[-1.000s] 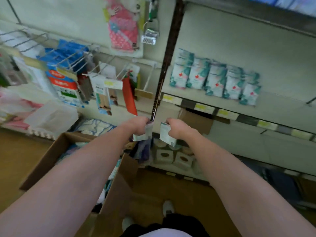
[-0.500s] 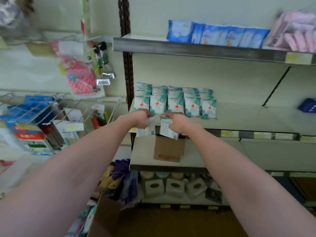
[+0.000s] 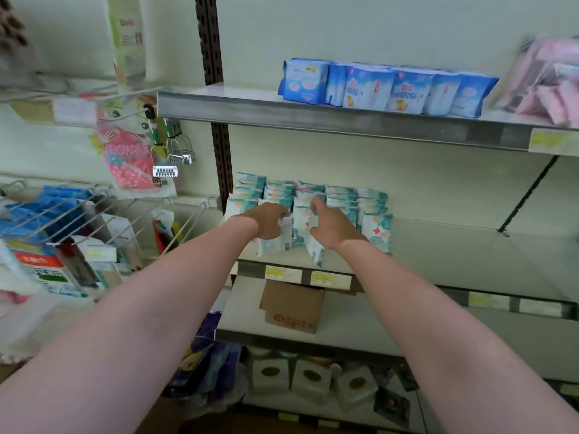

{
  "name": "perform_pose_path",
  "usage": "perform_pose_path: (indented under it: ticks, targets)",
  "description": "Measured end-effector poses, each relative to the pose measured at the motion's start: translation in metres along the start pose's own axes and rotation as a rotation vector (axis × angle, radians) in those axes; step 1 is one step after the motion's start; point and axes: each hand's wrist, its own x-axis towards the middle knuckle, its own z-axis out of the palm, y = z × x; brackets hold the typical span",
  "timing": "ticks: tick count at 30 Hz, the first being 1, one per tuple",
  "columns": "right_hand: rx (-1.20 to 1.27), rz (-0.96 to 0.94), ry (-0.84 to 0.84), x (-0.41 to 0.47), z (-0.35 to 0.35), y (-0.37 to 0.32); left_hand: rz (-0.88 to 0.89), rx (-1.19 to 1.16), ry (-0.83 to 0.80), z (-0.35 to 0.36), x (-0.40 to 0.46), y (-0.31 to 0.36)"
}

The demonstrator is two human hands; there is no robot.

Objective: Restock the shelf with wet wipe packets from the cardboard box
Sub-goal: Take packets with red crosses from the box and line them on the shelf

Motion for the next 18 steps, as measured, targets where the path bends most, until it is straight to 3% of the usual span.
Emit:
perform_pose_path:
  ticks: [6, 11, 18]
  targets:
    - [-0.091, -0.024, -0.016, 0.027, 0.008, 0.018, 0.082, -0.061, 0.002, 0.008, 0.019, 0.006]
    - [-0.132, 0.032, -0.113, 0.042, 0.011, 0.014, 0.080, 0.142, -0.075, 0.004, 0.027, 0.003]
    - [0.059, 0.240, -0.315, 0.055, 0.002, -0.015, -0.012, 0.183, -0.118, 0.002, 0.043, -0.023]
